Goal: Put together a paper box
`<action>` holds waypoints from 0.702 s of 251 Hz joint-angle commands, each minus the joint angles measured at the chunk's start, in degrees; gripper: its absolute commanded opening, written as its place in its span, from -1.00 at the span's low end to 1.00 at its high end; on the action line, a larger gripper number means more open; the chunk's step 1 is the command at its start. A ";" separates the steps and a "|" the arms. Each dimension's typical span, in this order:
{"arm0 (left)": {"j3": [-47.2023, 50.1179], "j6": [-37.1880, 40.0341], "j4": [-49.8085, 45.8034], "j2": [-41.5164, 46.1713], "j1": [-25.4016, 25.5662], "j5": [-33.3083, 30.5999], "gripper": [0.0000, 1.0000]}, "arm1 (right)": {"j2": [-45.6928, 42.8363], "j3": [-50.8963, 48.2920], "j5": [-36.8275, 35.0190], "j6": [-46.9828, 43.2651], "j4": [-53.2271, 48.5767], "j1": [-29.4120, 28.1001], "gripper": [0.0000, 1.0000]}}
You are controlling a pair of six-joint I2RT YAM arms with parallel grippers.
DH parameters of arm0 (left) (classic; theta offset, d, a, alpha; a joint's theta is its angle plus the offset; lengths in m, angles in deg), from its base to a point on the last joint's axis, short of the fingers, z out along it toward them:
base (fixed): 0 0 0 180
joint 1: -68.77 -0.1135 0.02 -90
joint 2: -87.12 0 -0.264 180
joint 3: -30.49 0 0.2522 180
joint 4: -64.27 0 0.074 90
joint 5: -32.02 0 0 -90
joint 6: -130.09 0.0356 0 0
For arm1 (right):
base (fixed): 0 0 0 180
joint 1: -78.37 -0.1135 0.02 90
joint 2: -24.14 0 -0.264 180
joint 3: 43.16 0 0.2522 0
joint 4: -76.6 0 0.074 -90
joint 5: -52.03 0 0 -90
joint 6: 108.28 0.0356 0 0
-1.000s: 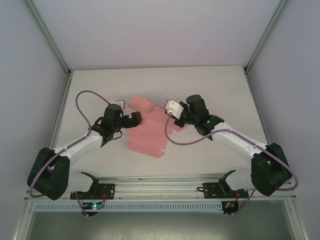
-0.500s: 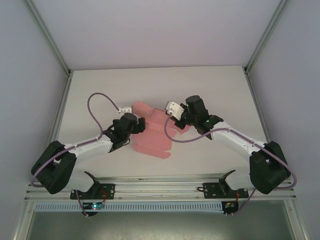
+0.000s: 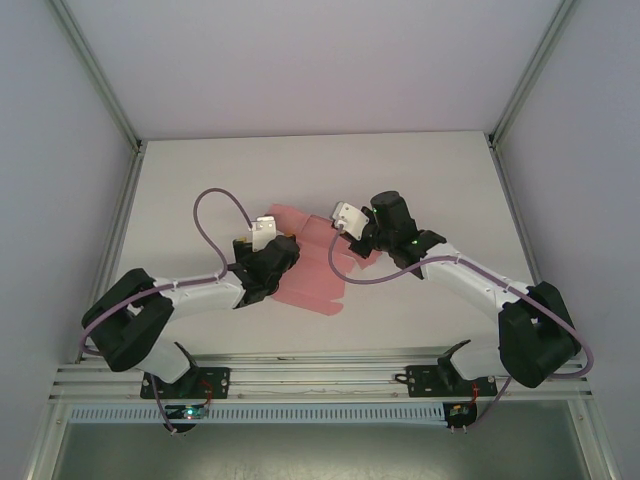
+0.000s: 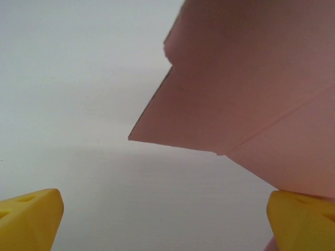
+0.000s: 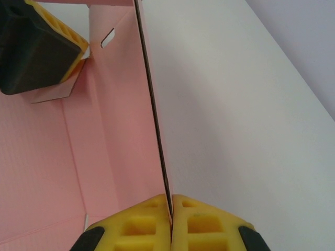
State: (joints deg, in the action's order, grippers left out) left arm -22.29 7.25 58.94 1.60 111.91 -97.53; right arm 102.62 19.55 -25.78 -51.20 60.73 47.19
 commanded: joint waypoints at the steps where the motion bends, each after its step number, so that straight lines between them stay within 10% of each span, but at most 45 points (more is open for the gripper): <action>1: 1.41 -0.61 -0.86 4.89 0.90 3.41 1.00 | 0.83 1.51 -1.06 -0.28 2.13 -0.39 -1.00; 176: 6.41 -6.01 -23.60 28.19 -3.82 6.56 1.00 | 6.06 2.17 -19.90 -16.58 8.74 -8.30 -1.00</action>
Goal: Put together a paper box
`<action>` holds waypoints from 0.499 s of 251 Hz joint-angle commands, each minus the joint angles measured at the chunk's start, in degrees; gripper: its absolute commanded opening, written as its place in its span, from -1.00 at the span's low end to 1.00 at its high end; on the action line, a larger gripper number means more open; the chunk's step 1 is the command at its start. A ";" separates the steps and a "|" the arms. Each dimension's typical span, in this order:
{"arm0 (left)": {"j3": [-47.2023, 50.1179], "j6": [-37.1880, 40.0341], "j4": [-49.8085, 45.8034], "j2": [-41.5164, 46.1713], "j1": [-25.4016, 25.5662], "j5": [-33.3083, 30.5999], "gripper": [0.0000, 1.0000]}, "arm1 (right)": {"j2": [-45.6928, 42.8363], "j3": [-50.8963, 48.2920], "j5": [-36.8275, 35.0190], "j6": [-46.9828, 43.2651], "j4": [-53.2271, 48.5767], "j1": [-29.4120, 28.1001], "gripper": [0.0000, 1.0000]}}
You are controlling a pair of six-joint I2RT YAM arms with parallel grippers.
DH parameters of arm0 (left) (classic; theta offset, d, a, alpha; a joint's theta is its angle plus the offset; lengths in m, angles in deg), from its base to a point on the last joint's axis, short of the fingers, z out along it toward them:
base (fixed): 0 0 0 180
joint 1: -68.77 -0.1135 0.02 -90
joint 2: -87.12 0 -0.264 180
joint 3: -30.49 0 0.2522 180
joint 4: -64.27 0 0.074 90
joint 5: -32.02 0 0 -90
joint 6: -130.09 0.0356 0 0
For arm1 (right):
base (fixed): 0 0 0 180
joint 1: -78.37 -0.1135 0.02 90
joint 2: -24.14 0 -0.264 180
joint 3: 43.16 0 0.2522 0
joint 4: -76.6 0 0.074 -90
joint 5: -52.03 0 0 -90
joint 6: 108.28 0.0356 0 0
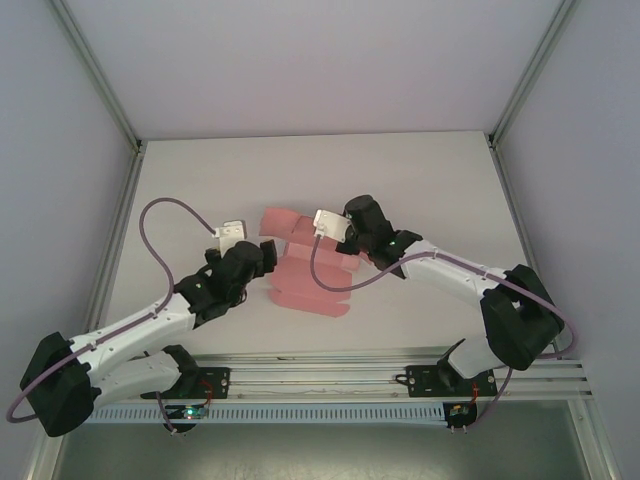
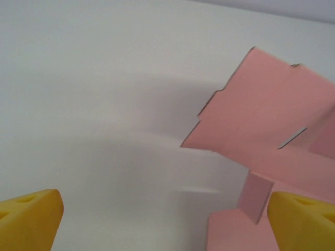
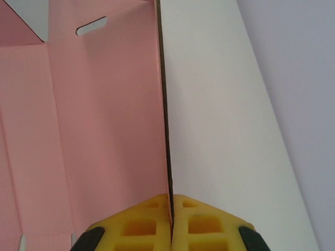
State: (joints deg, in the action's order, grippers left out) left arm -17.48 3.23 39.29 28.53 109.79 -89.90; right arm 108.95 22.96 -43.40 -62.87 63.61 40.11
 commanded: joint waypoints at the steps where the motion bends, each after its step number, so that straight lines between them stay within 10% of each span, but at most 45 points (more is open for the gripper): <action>1: 1.69 -1.99 -3.92 1.27 -1.76 -1.05 1.00 | -0.27 -1.35 -2.34 -5.12 6.06 -1.30 -1.00; 125: 1.46 -0.37 -0.92 -0.46 -14.55 11.64 1.00 | 6.03 -12.44 -14.98 -19.77 27.54 -6.66 -1.00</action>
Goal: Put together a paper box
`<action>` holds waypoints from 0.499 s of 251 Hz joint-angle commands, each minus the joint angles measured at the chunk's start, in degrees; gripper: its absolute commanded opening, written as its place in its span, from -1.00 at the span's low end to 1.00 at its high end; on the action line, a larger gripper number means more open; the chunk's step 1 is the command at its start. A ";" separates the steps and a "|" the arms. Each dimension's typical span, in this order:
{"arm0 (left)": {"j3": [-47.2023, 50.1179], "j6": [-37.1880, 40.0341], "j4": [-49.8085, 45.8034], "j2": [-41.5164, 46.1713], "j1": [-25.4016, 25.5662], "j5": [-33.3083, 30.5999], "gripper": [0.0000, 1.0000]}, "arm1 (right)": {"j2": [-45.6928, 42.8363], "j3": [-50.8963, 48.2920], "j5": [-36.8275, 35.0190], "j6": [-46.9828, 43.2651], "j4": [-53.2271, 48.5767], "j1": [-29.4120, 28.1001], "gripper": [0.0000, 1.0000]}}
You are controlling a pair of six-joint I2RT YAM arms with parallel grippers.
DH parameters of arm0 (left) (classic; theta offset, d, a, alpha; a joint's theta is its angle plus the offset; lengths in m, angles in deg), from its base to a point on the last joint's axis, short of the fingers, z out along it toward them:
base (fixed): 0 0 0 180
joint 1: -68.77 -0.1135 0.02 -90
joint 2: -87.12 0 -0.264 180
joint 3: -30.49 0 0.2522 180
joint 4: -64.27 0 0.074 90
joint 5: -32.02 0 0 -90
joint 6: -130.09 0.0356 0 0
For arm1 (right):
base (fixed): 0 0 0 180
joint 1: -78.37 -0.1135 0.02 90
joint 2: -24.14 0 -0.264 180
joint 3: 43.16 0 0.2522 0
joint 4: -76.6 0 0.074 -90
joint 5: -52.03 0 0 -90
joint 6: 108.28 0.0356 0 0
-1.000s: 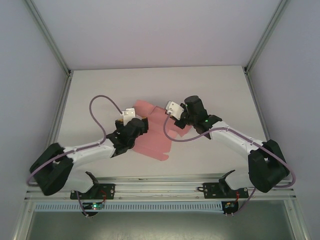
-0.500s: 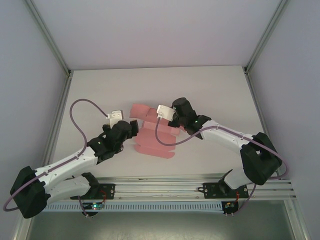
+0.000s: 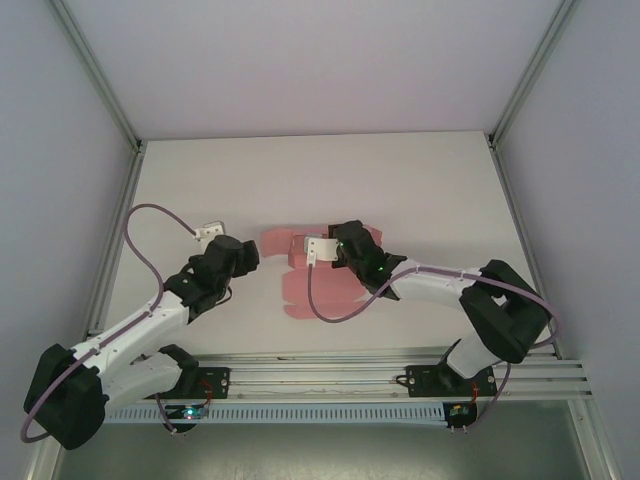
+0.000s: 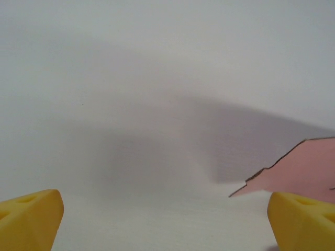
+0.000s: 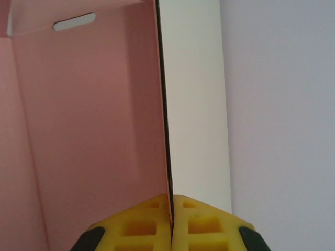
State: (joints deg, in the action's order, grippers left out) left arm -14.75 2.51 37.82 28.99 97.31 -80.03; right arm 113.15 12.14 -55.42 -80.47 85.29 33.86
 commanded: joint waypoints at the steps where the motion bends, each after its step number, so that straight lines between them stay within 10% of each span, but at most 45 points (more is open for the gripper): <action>1: -1.29 0.38 0.55 -0.97 -2.21 1.79 1.00 | 1.94 -1.67 -2.95 -2.20 6.03 -0.41 -1.00; 125: -5.82 2.31 7.42 -13.67 -14.32 11.03 1.00 | 6.13 -9.91 -3.74 -9.13 34.93 -2.06 -1.00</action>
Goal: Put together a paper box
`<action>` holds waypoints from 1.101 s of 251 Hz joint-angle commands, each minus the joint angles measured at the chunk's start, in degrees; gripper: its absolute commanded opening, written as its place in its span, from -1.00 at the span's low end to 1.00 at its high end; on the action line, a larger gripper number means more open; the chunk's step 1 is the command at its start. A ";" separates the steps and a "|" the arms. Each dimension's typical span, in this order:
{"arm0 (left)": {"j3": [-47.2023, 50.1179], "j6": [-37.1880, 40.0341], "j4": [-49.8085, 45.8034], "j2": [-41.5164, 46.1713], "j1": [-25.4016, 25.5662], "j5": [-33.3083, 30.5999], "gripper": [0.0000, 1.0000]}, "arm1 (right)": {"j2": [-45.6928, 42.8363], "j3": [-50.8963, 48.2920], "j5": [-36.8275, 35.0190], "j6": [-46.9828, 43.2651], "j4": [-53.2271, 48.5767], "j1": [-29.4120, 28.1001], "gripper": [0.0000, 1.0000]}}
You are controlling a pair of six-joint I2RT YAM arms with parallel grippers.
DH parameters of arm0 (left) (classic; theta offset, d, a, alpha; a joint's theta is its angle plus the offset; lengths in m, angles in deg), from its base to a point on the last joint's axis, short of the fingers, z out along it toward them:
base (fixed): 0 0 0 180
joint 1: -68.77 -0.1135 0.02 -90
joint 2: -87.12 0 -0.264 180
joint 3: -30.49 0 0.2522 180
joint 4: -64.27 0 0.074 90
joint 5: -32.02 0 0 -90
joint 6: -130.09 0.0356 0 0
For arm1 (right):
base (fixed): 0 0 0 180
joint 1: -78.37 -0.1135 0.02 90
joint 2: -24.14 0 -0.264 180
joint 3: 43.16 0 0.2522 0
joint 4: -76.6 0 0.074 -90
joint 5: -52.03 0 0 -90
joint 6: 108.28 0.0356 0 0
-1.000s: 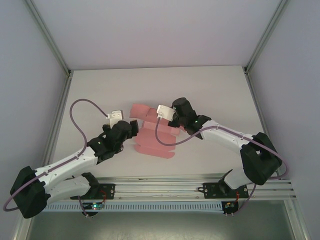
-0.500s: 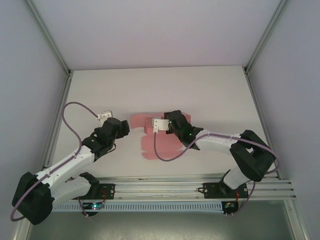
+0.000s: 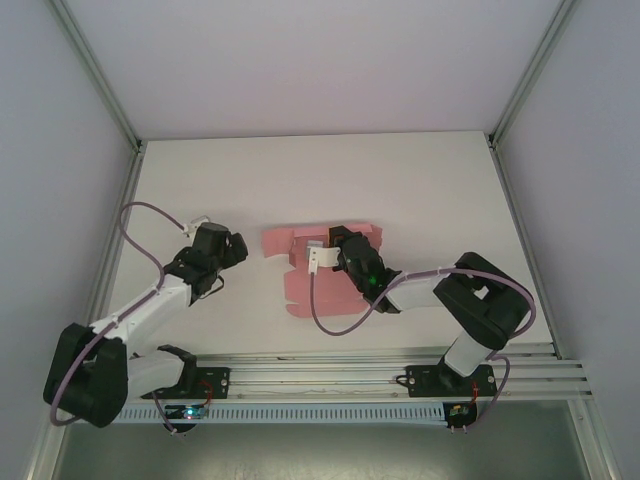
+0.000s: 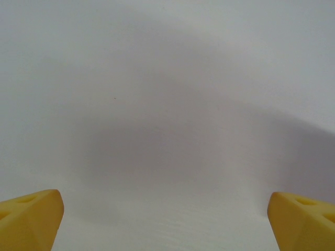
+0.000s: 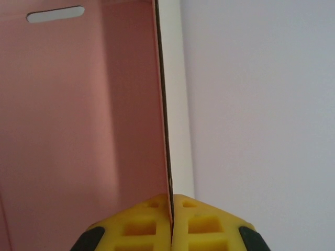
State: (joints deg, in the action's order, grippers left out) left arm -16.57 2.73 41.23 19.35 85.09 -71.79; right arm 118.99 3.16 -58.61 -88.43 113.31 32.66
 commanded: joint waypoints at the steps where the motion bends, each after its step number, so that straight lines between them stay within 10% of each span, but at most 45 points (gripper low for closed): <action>1: -4.16 2.15 4.01 -4.21 -2.18 2.85 1.00 | 0.23 -0.96 -0.54 -1.15 6.82 -0.82 -1.00; 98: -6.70 10.56 18.41 -15.72 -4.23 24.10 1.00 | -2.30 -0.47 0.64 1.69 1.82 -0.84 -1.00; 276: 0.22 19.26 31.67 -16.75 -1.20 43.18 0.52 | -1.16 0.94 -0.89 2.60 -2.24 -0.78 -1.00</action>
State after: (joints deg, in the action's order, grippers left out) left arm -18.10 18.40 67.72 3.16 82.05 -33.36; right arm 117.70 2.83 -58.39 -87.44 112.05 32.35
